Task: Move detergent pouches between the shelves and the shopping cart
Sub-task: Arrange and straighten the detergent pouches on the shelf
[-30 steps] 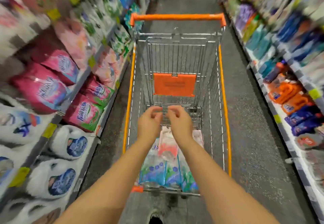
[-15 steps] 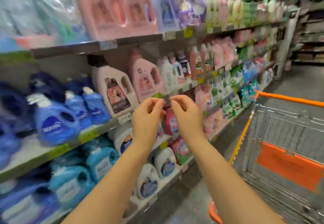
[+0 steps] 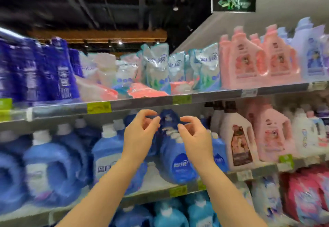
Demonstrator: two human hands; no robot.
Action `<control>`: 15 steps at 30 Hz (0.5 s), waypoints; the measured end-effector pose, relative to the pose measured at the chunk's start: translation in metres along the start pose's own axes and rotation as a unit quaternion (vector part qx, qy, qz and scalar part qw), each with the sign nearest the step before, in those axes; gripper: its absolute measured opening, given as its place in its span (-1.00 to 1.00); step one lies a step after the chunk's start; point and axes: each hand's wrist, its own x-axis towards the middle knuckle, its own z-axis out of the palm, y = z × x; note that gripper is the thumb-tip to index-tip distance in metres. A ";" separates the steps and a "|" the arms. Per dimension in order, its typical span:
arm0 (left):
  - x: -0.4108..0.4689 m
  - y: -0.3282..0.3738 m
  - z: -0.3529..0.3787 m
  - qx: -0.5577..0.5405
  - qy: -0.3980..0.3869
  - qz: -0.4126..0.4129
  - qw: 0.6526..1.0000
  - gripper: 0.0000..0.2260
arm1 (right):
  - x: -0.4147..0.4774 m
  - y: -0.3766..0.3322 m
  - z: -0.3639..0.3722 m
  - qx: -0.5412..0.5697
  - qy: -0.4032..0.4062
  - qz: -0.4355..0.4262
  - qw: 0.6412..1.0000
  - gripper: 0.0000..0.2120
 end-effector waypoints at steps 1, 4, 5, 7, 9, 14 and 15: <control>0.010 -0.011 -0.011 0.020 0.011 0.000 1.000 -0.85 | 0.010 0.002 0.016 -0.019 -0.015 0.000 1.000 -0.85; 0.038 -0.041 -0.037 0.067 0.044 -0.003 0.997 -0.74 | 0.047 0.007 0.054 -0.099 -0.013 -0.028 0.995 -0.62; 0.047 -0.050 -0.044 0.091 0.054 0.002 0.994 -0.69 | 0.062 0.009 0.063 -0.134 0.002 -0.040 0.990 -0.55; 0.068 -0.069 -0.054 0.168 0.070 0.027 0.983 -0.58 | 0.091 0.016 0.074 -0.229 0.035 -0.044 0.972 -0.45; 0.092 -0.086 -0.059 0.253 0.076 0.065 0.962 -0.47 | 0.122 0.031 0.078 -0.298 0.073 -0.052 0.950 -0.37; 0.152 -0.118 -0.047 0.405 0.069 0.138 0.901 -0.41 | 0.187 0.068 0.079 -0.369 0.077 -0.136 0.916 -0.43; 0.161 -0.123 -0.043 0.441 0.077 0.158 0.880 -0.44 | 0.196 0.072 0.081 -0.385 0.067 -0.169 0.905 -0.49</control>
